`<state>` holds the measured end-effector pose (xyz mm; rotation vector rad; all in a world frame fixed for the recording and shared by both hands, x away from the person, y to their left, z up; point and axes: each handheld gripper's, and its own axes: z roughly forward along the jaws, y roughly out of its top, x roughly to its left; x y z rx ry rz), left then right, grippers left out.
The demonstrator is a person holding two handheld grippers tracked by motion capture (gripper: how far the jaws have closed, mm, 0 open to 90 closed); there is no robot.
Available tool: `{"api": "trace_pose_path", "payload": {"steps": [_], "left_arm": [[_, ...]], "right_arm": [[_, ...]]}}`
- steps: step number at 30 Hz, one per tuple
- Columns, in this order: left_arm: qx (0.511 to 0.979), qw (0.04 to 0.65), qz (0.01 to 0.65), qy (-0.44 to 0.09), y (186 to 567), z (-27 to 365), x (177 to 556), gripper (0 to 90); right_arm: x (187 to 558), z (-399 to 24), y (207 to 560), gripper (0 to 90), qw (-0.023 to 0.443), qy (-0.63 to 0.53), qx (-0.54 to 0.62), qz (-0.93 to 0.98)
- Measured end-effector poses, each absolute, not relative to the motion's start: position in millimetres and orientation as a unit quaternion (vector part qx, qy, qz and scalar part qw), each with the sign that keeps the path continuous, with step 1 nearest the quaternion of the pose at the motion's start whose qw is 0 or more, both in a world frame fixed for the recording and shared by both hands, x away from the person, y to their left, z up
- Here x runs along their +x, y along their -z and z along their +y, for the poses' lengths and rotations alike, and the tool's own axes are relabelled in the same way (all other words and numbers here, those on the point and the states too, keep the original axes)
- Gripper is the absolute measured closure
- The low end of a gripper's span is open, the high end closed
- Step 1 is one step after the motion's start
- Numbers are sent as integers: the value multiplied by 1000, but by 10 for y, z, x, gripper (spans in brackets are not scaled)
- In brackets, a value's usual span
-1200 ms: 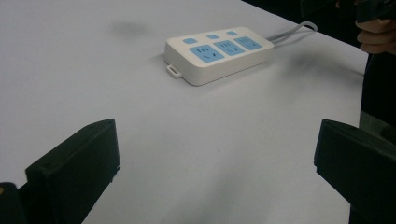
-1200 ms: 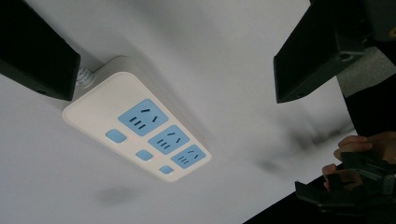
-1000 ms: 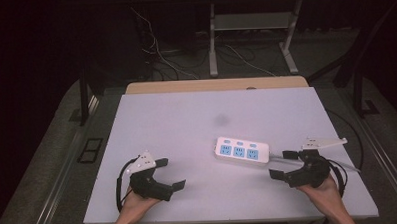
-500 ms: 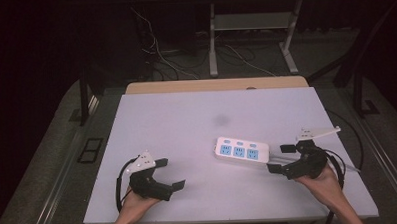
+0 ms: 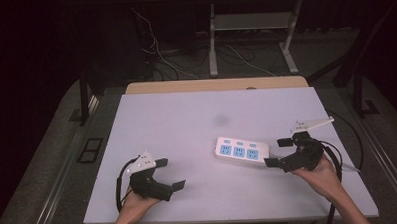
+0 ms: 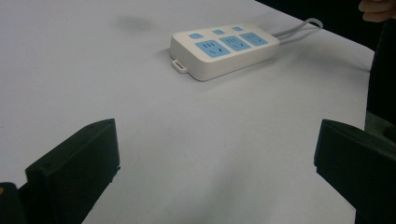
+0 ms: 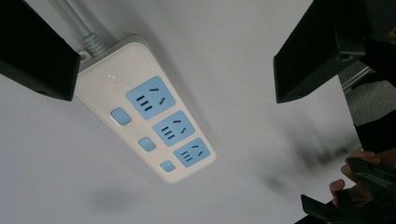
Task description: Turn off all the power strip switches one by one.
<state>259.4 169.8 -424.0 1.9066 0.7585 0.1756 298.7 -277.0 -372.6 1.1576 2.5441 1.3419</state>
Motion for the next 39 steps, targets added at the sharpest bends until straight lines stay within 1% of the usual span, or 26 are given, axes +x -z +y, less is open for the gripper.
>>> {"api": "trace_pose_path", "payload": {"steps": [26,28,31,37,38,39], "left_arm": [[797,509,315,-77,4248,1679,2589,0],[797,509,315,-78,4247,1680,2589,0],[797,509,316,-77,4247,1682,2593,0],[798,507,315,-80,4243,1680,2591,0],[798,507,315,-80,4243,1681,2592,0],[798,508,316,-80,4243,1682,2593,0]], "right_arm": [[3332,-2680,3557,3,20,-393,364,844],[3386,-2656,3540,3,22,-383,362,849],[3459,-2615,3550,3,12,-364,359,859],[3548,-2565,3545,3,18,-347,354,868],[3579,-2553,3539,8,22,-342,356,869],[3591,-2551,3536,51,20,-342,354,870]]}}
